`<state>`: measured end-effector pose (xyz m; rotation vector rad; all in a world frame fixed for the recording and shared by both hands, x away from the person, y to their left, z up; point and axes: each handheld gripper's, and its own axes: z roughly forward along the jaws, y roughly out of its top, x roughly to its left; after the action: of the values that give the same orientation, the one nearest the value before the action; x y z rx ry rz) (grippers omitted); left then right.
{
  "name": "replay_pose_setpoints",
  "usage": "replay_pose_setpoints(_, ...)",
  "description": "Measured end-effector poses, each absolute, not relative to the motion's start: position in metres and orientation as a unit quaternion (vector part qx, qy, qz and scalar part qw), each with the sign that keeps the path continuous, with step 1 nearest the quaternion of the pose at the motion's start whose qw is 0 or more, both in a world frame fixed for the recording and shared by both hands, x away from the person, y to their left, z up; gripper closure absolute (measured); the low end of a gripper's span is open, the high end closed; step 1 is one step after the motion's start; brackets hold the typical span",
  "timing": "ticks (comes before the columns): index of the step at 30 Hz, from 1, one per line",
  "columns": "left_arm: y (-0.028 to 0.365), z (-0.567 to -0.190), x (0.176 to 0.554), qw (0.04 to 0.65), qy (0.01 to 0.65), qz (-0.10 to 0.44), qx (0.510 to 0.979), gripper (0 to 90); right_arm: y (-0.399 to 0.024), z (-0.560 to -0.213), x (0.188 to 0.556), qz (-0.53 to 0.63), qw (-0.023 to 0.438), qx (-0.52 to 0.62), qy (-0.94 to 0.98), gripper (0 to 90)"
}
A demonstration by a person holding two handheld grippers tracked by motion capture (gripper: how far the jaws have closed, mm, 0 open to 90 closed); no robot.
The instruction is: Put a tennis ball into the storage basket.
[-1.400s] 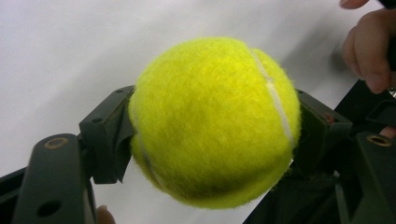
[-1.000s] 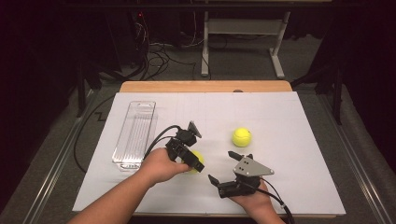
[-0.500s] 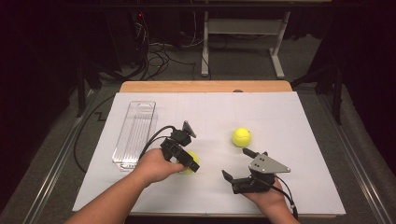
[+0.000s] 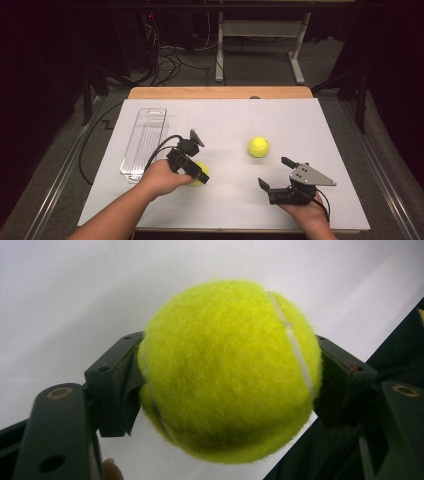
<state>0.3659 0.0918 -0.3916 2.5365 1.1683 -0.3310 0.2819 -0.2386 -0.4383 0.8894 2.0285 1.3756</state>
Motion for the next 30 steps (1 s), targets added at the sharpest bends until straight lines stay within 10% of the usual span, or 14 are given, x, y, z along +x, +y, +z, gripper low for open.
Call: replay_pose_setpoints(30, 0.114, -0.372, 0.371, 0.137, 0.429, -0.108, 0.886, 26.3, -0.267, -0.441, 0.277, 0.524, 0.273, 0.353, 0.726, 0.2)
